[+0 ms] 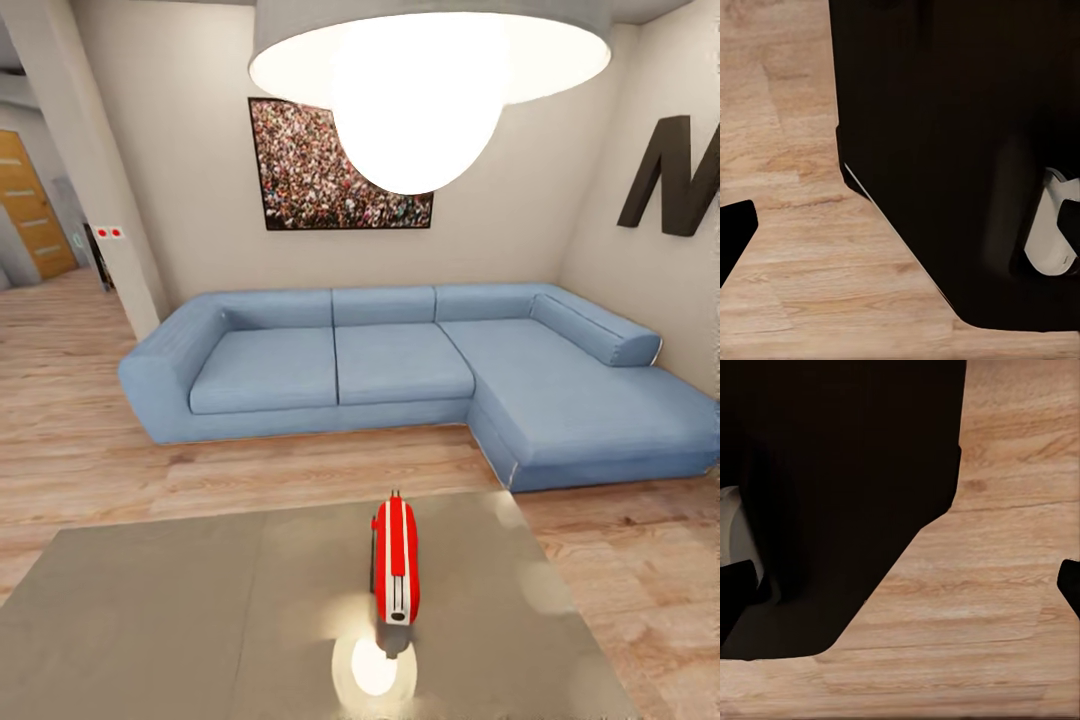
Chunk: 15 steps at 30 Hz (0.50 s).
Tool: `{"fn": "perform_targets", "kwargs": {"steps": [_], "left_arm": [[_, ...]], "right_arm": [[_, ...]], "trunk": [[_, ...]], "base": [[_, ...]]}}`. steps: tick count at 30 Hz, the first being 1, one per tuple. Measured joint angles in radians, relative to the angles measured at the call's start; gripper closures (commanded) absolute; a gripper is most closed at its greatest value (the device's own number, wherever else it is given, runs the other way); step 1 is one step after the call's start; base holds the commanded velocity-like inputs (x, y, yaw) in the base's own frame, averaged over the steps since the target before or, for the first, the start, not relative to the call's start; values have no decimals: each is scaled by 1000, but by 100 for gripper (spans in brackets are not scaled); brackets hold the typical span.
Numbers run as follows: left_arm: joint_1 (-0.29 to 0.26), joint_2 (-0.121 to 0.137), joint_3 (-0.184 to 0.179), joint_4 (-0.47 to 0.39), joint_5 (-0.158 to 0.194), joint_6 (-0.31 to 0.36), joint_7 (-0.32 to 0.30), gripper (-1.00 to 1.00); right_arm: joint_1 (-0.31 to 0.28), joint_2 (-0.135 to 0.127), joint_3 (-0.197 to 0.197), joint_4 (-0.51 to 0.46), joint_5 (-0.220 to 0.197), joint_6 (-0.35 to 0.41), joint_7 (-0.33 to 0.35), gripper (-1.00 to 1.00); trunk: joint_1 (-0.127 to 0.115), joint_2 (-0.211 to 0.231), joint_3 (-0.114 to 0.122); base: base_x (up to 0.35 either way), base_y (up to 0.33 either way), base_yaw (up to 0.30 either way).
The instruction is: Turn on the radio receiver that's on the table in the living room.
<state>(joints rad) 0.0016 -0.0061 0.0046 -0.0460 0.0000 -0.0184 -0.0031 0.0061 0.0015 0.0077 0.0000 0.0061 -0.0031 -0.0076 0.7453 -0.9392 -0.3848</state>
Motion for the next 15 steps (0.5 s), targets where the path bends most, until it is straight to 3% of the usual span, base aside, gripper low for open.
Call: {"fn": "perform_targets", "kwargs": {"steps": [15], "left_arm": [[0,0,0,0,1,0,0,-100]], "right_arm": [[0,0,0,0,0,0,0,-100]], "trunk": [[-57,105,23]], "base": [[0,0,-124]]}}
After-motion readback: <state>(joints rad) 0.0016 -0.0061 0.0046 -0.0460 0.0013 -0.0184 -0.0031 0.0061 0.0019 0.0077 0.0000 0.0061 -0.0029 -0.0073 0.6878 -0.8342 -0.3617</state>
